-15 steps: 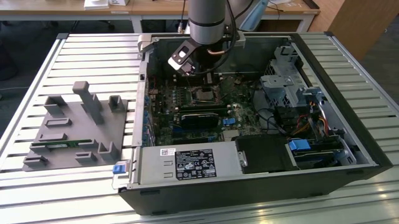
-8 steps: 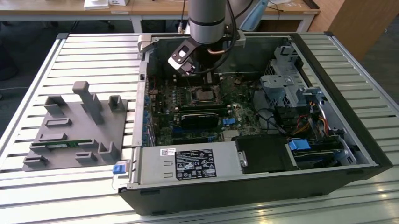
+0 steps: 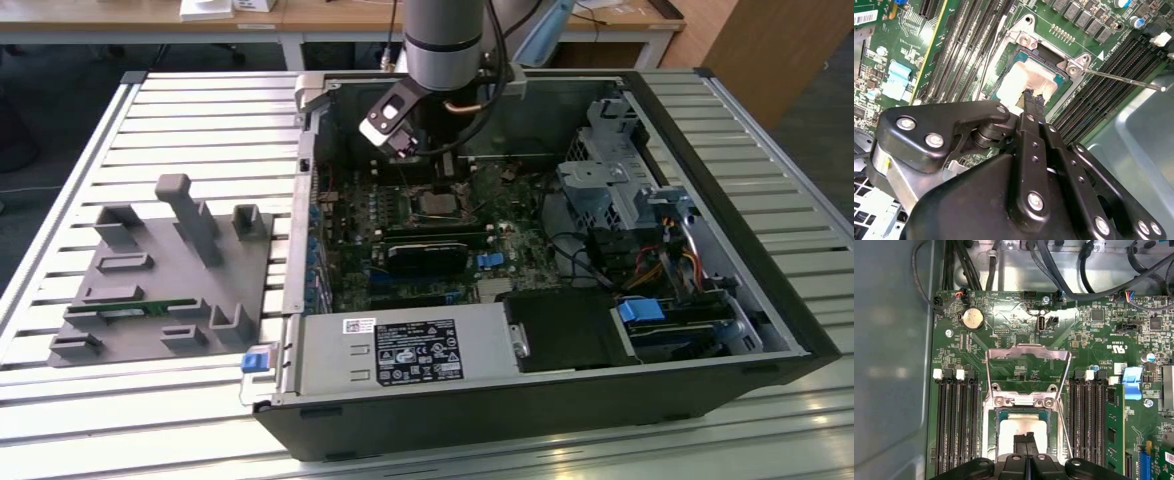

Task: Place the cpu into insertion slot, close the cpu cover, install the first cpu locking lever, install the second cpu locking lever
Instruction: 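Close the cpu cover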

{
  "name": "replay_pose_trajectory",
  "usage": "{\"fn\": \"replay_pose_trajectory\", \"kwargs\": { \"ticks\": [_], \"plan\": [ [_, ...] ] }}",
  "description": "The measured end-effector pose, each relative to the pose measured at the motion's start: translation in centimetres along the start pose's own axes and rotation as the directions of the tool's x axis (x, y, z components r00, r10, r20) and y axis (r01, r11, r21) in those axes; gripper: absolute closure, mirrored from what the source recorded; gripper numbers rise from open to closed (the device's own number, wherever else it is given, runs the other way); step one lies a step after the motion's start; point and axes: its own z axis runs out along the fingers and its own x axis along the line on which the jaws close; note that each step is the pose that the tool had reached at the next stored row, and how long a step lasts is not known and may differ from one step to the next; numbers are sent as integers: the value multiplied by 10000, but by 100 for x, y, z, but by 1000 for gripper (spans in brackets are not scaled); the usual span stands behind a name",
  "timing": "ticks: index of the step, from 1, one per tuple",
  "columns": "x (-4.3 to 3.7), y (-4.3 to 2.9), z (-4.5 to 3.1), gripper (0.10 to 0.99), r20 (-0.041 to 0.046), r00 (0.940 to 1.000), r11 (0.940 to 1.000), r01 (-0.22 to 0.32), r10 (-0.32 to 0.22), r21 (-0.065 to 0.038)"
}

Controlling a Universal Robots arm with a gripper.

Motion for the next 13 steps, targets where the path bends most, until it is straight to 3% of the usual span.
{"fn": "replay_pose_trajectory", "kwargs": {
  "ticks": [8,13],
  "plan": [
    [0,4,-54,980,0,10000,10000,0,0,2],
    [1,11,-153,980,-2,10000,10000,0,0,4]
  ]
}}
